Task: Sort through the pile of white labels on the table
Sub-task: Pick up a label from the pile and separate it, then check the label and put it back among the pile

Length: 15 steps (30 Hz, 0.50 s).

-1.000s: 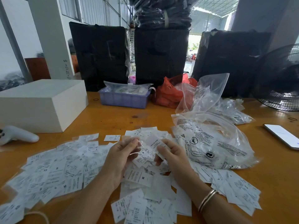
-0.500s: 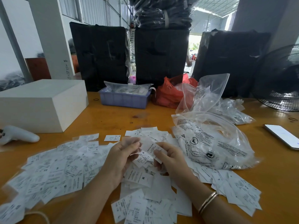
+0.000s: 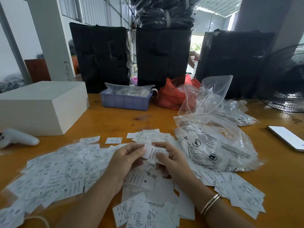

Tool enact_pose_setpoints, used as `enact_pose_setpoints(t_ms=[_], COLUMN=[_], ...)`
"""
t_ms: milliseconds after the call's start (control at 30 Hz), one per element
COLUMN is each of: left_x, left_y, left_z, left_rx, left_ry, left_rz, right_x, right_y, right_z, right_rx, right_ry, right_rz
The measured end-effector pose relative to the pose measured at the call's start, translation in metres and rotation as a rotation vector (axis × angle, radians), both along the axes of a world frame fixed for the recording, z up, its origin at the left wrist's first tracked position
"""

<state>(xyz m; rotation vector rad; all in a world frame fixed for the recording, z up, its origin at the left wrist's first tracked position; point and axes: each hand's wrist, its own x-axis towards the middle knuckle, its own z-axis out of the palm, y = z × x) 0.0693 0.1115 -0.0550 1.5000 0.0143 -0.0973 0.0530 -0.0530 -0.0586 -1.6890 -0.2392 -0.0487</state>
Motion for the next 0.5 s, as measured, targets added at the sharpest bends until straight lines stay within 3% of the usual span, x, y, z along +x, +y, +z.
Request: enact_pose_setpoints(t_ms=[167,267,500], left_x=[0.003,0.004,0.004], left_y=[0.003,0.004,0.000], left_z=[0.001,0.002,-0.001], left_rx=[-0.176,-0.272,-0.250], left_ry=[0.042,0.059,0.032], left_rz=[0.070,0.063,0.006], right_x=[0.004,0.007,0.012], right_y=[0.002,-0.001,0.004], right_z=[0.000,0.001,-0.001], right_rx=[0.025,0.274,0.764], right_ry=[-0.001,0.085,0.210], right_rz=[-0.100,-0.076,-0.067])
